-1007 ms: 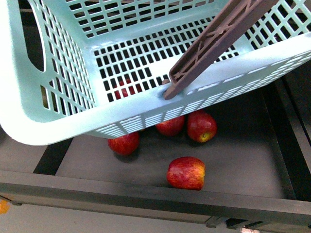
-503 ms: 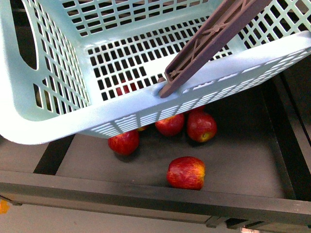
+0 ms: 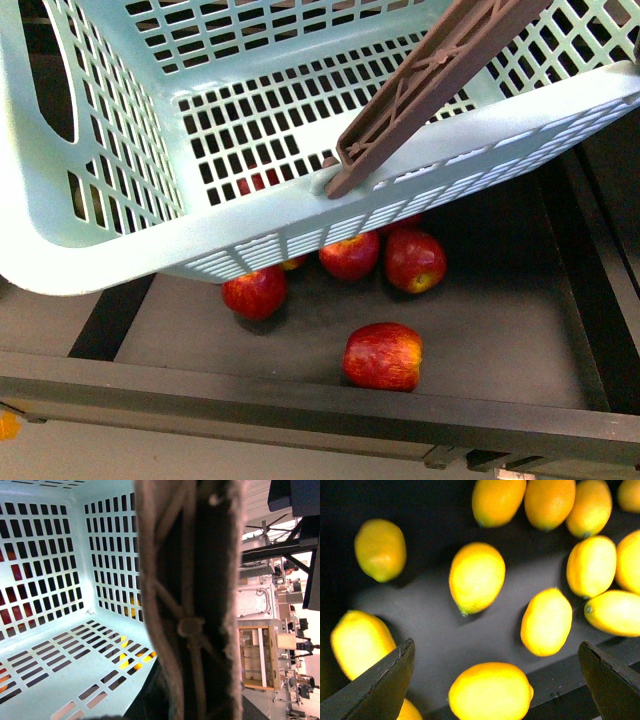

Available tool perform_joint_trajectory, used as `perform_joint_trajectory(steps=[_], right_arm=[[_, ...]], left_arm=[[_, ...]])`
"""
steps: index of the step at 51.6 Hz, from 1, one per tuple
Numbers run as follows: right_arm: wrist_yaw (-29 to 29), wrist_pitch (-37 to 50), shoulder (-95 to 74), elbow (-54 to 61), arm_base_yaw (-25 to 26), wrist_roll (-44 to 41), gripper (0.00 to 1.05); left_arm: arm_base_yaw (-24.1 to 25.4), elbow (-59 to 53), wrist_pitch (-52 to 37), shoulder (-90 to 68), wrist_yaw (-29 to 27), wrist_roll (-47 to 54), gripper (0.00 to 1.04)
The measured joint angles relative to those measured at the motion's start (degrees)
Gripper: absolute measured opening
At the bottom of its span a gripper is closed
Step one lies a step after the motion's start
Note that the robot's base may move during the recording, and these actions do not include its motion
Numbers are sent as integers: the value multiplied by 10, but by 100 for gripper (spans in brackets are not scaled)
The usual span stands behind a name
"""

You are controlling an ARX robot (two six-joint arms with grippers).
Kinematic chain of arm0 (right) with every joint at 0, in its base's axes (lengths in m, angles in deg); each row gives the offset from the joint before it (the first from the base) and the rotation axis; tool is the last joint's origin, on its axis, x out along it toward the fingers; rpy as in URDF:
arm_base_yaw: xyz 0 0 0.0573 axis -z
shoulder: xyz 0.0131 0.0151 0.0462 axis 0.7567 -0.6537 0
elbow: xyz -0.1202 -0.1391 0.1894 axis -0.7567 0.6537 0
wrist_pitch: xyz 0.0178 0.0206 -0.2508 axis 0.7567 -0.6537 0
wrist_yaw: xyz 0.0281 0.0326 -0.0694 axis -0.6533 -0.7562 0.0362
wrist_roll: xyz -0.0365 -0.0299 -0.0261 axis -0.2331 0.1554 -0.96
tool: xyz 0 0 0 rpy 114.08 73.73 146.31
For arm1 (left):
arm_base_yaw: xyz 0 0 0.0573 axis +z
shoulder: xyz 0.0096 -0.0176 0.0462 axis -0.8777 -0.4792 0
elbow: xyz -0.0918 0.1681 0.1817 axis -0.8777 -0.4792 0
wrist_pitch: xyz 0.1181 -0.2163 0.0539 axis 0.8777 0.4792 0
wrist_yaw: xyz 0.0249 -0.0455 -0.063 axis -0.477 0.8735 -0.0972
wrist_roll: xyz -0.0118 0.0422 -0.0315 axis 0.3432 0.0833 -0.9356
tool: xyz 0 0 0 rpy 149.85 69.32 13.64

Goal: Pick lemon and mango into basket

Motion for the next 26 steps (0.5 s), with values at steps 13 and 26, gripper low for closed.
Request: perform_joint_trajectory(steps=[13, 26], right_arm=[[9, -67, -164, -156, -2, 14, 96], [4, -94, -244, -256, -37, 56, 96]], left_arm=[[0, 0, 0, 0, 0, 0, 5], [0, 0, 0, 0, 0, 0, 5]])
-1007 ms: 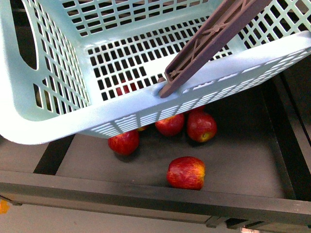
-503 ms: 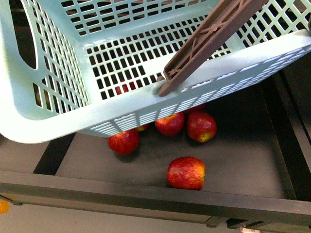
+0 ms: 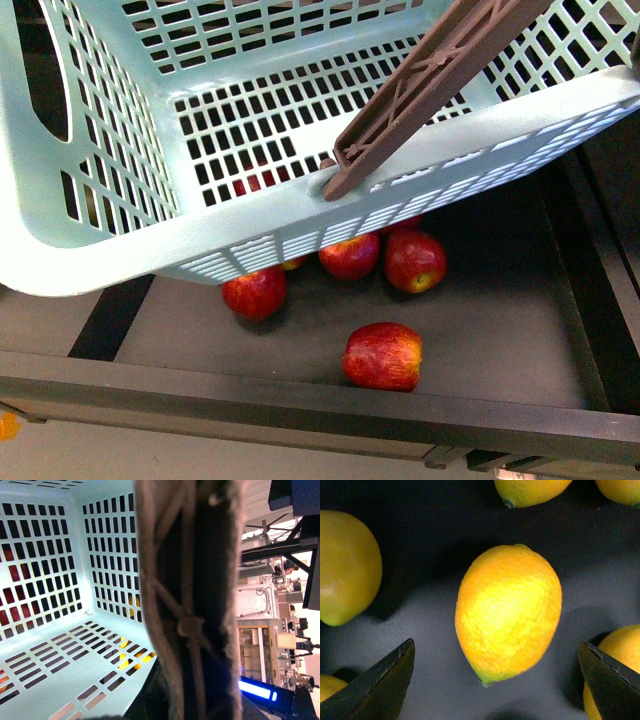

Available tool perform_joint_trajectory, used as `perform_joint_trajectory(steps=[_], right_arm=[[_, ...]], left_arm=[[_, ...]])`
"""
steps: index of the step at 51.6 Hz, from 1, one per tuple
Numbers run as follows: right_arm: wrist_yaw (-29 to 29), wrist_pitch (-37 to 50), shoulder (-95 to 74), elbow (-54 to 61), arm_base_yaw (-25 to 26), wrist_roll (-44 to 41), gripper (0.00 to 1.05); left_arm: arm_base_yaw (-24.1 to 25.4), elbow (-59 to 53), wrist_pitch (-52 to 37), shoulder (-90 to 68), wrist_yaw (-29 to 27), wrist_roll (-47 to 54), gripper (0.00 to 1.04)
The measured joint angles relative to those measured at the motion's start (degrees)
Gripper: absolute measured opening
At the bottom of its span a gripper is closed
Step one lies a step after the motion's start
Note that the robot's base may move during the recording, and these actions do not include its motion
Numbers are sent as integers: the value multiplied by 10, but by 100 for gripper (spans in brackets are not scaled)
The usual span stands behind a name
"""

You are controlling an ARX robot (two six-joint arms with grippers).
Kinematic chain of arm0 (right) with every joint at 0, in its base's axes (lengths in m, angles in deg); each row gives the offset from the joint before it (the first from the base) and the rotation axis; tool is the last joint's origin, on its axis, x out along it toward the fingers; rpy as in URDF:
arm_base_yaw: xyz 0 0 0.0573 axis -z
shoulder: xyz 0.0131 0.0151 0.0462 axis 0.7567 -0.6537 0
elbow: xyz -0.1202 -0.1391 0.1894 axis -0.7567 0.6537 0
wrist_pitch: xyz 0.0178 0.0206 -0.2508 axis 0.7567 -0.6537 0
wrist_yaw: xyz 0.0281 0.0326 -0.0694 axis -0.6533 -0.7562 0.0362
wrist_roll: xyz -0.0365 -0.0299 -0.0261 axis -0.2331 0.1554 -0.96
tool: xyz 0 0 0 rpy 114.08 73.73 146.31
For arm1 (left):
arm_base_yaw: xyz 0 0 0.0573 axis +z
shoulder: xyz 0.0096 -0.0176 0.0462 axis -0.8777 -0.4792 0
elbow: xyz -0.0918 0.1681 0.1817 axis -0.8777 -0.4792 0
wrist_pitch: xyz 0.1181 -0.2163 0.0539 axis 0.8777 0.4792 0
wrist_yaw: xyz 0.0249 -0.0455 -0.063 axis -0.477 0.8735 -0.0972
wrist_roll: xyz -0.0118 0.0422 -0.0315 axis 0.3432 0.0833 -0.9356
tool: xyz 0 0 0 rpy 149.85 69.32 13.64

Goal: Pick lemon and mango into basket

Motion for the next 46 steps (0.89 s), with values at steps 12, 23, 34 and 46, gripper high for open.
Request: perform_joint_trajectory(steps=[12, 23, 34, 46], right_arm=[[9, -14, -47, -64, -13, 25, 96], [18, -19, -69, -102, -19, 39, 96], [31, -21, -89, -128, -23, 51, 96], [35, -21, -101, -134, -23, 56, 89]], left_arm=[[0, 0, 0, 0, 0, 0, 5], [0, 0, 0, 0, 0, 0, 5], [0, 0, 0, 0, 1, 0, 5], [0, 0, 0, 0, 1, 0, 5]])
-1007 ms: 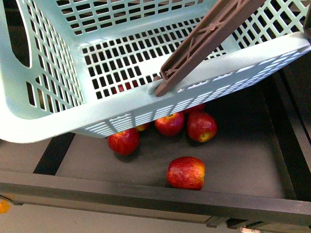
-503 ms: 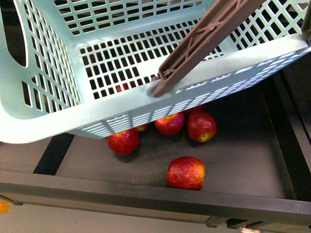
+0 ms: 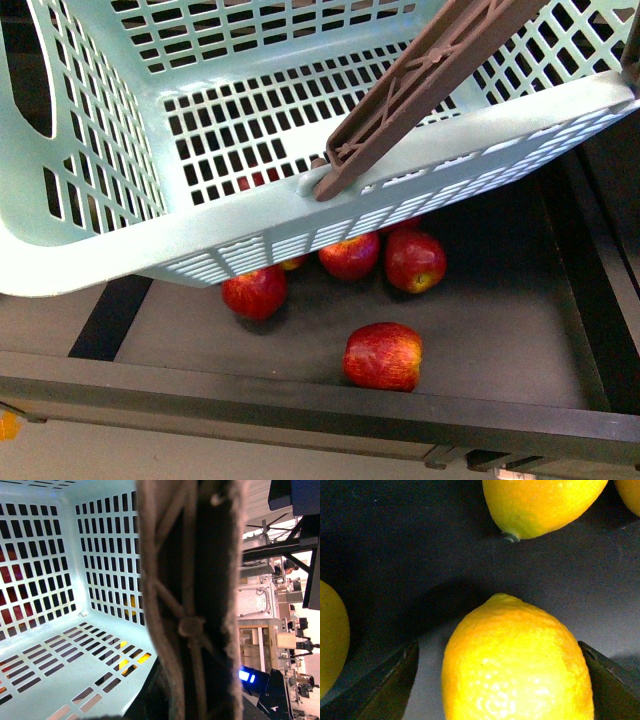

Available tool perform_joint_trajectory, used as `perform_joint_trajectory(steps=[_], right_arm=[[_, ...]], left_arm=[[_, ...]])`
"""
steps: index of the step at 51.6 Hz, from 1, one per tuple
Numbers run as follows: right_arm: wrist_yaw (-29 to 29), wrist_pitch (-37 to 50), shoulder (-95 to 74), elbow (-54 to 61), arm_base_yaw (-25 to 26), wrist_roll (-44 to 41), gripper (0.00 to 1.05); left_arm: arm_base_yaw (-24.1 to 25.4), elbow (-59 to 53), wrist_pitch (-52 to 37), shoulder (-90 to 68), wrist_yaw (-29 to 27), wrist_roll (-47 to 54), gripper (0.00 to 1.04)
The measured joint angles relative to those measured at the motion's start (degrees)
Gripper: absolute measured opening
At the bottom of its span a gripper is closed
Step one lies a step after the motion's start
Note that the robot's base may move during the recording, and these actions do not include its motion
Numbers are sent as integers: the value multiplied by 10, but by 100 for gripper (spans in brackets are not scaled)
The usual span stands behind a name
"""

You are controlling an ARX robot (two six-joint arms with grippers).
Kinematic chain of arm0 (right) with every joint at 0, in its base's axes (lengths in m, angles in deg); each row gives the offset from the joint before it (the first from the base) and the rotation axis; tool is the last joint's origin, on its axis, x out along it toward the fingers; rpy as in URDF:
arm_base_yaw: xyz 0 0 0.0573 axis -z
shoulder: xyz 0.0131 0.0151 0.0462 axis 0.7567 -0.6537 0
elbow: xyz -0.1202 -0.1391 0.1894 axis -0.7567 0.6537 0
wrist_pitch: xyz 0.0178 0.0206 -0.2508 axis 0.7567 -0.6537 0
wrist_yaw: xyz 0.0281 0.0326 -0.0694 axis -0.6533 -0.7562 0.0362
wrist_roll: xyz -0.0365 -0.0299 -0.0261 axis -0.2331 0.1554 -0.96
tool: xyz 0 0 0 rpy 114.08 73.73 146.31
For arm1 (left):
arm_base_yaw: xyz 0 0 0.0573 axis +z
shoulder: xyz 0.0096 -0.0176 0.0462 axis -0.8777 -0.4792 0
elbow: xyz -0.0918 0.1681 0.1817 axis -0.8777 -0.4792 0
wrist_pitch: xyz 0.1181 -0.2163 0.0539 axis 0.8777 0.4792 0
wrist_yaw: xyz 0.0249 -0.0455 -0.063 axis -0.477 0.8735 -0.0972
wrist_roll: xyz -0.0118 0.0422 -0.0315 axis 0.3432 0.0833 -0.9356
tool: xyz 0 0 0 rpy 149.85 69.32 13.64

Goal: Pick lemon and mango into basket

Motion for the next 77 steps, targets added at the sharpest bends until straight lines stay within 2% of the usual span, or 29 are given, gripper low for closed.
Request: perform_joint_trajectory(steps=[9, 20, 25, 30, 34, 39, 47, 51, 62, 68, 73, 77], right_arm=[[0, 3, 0, -2, 2, 7, 65], [-20, 15, 13, 23, 5, 13, 64], [-45, 35, 49, 71, 9, -1, 64], [-80, 88, 130, 148, 16, -43, 64], [-144, 102, 232, 217, 24, -66, 64], [-232, 91, 385, 296, 34, -73, 64], [-325, 54, 600, 382, 17, -66, 64], [-330, 40, 705, 407, -19, -33, 64], [-261, 33, 844, 428, -168, 43, 64], [-195, 42, 842, 426, -265, 57, 64], [-108, 57, 798, 409, -380, 71, 63], [-71, 72, 759, 386, -440, 81, 63]], left_arm=[[0, 0, 0, 0, 0, 0, 5], [0, 0, 0, 0, 0, 0, 5], [0, 0, 0, 0, 0, 0, 5], [0, 0, 0, 0, 0, 0, 5], [0, 0, 0, 0, 0, 0, 5], [0, 0, 0, 0, 0, 0, 5], [0, 0, 0, 0, 0, 0, 5], [0, 0, 0, 0, 0, 0, 5], [0, 0, 0, 0, -2, 0, 5], [0, 0, 0, 0, 0, 0, 5], [0, 0, 0, 0, 0, 0, 5], [0, 0, 0, 0, -1, 0, 5]])
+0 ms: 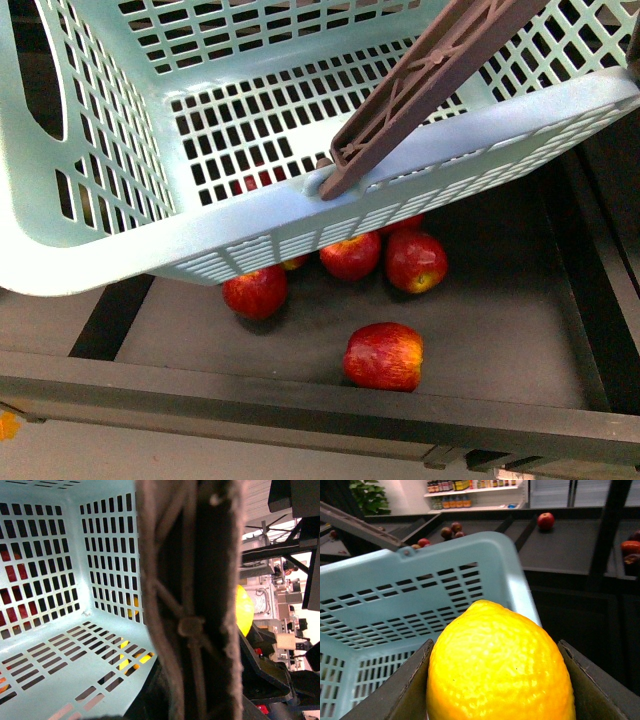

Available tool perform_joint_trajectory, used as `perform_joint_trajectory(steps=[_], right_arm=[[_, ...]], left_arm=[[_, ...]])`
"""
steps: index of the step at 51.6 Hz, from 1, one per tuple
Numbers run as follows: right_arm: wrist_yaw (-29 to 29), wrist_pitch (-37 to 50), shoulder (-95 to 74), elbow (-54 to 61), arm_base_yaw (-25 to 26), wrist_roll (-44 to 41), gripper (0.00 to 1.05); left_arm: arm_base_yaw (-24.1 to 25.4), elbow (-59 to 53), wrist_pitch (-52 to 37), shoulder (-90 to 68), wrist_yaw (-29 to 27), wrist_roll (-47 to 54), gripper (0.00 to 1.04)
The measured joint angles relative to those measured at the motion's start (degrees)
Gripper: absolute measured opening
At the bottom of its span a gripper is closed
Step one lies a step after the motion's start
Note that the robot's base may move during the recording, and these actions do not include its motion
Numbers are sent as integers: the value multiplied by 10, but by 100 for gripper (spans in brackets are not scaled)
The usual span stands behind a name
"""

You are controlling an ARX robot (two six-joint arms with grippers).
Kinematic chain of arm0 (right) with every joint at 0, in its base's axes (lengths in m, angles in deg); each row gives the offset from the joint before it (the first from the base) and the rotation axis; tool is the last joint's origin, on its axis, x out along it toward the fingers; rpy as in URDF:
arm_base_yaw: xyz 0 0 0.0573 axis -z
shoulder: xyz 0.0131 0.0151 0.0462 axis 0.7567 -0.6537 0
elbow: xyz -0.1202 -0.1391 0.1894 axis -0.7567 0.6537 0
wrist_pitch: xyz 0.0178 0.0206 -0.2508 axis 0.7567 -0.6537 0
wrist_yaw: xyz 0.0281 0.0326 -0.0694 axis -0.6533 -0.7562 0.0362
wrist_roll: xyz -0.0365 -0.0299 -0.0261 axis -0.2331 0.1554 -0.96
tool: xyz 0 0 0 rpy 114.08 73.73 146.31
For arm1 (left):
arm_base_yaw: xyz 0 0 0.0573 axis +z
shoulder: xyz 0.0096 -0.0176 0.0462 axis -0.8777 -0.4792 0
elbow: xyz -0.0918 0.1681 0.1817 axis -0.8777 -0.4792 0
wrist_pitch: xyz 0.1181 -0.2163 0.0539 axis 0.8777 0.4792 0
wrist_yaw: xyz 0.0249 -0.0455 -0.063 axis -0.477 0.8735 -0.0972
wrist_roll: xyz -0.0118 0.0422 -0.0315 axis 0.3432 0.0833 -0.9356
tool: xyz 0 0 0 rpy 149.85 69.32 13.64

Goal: Pick lemon and mango into basket

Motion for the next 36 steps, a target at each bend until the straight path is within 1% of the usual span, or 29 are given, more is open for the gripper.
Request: perform_joint_trajectory(steps=[4, 8, 10, 11, 14, 19, 23, 30, 32, 36], right_arm=[[15, 4, -39, -25, -38, 12, 63], [30, 4, -58, -35, -50, 14, 65], [39, 3, -65, -38, -55, 14, 71], [43, 1, -69, -40, -57, 17, 76], [52, 0, -71, -40, -58, 22, 87], [66, 0, -63, -40, -52, 32, 98], [79, -11, -37, -32, -31, 46, 96], [103, -36, 23, 1, 11, 49, 96], [137, -12, 48, 26, 24, 29, 90], [153, 35, 82, 64, 37, -5, 79]], left_arm=[[0, 0, 0, 0, 1, 0, 5], [0, 0, 0, 0, 0, 0, 5], [0, 0, 0, 0, 0, 0, 5], [0, 0, 0, 0, -1, 0, 5], [0, 0, 0, 0, -1, 0, 5], [0, 0, 0, 0, -1, 0, 5], [0, 0, 0, 0, -1, 2, 5], [0, 0, 0, 0, -2, -1, 5], [0, 0, 0, 0, -3, 0, 5], [0, 0, 0, 0, -6, 2, 5]])
